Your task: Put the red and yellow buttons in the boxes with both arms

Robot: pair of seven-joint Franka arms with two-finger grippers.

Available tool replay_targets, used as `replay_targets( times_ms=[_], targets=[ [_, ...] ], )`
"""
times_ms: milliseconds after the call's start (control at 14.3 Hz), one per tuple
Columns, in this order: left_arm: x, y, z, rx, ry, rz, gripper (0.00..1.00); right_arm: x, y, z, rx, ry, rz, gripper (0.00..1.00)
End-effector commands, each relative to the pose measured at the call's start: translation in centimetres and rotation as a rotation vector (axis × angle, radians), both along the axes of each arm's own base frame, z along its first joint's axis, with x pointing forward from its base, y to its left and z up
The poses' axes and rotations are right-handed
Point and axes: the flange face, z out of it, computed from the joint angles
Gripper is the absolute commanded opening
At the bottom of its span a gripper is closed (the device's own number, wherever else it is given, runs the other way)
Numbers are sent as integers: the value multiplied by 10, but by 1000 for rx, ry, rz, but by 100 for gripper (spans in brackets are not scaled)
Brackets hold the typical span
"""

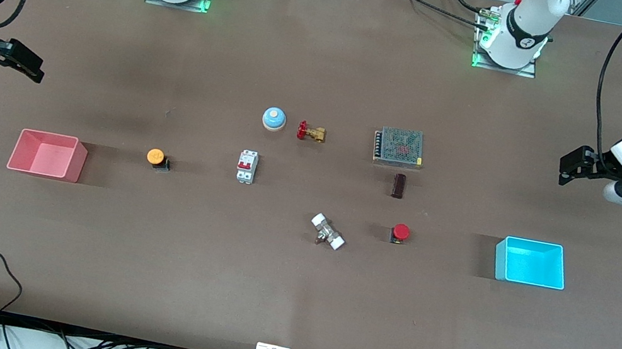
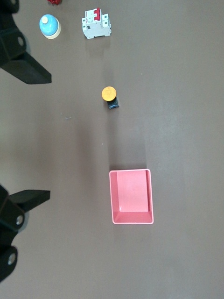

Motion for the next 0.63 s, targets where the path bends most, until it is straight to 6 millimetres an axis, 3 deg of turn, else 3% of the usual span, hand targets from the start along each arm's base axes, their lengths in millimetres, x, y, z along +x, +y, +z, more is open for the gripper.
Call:
replay_targets(
  times_ms=[0,280,490,561],
  targets=[
    [-6,2,4,5,-9,-21,100,-1,1,2,-16,6,-15,100],
    [-7,2,4,4,-9,-21,100,1,7,1,-14,5,-6,100],
    [-5,3,-2,5,11,-19,100,9,5,-21,1,38,-10,100],
    [1,2,-16,4,43,-17,100,10,7,-30,1,56,-11,100]
  ],
)
